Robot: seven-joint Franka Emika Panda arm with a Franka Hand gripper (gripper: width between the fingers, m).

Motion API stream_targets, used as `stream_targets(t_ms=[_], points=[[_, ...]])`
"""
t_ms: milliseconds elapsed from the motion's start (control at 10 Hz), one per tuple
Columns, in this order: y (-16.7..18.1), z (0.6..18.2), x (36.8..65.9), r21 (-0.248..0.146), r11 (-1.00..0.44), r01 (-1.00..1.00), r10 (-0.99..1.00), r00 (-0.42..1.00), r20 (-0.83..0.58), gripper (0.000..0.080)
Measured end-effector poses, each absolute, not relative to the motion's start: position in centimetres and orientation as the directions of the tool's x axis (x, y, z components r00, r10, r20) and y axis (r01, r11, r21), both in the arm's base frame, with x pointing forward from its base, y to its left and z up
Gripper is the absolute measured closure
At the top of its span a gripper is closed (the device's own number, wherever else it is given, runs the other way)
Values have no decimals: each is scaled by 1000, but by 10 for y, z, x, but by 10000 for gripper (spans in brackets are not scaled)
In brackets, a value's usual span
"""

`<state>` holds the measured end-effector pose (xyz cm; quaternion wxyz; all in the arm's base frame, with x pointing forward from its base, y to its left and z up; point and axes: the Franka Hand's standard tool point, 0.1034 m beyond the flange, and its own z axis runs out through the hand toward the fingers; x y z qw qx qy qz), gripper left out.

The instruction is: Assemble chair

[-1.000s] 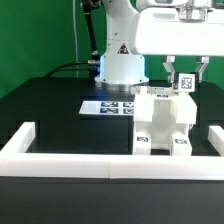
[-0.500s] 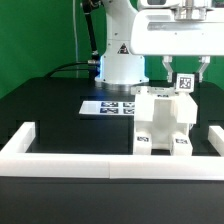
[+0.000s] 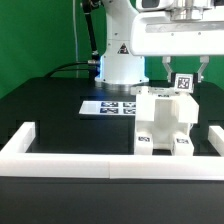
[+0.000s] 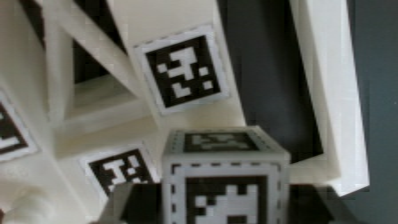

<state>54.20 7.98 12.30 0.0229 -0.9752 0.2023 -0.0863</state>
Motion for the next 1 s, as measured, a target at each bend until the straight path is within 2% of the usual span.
stream_targets(t_ms=[500,800,900,1000], points=[[72,121,545,-189,-670,-718,-738,672,65,511],[73,121,544,-201,-519,-831,-851,525,25,511],[73,121,544,-201,-520,-830,-850,526,25,511],[73,121,544,-201,-522,-829,-849,528,26,412]])
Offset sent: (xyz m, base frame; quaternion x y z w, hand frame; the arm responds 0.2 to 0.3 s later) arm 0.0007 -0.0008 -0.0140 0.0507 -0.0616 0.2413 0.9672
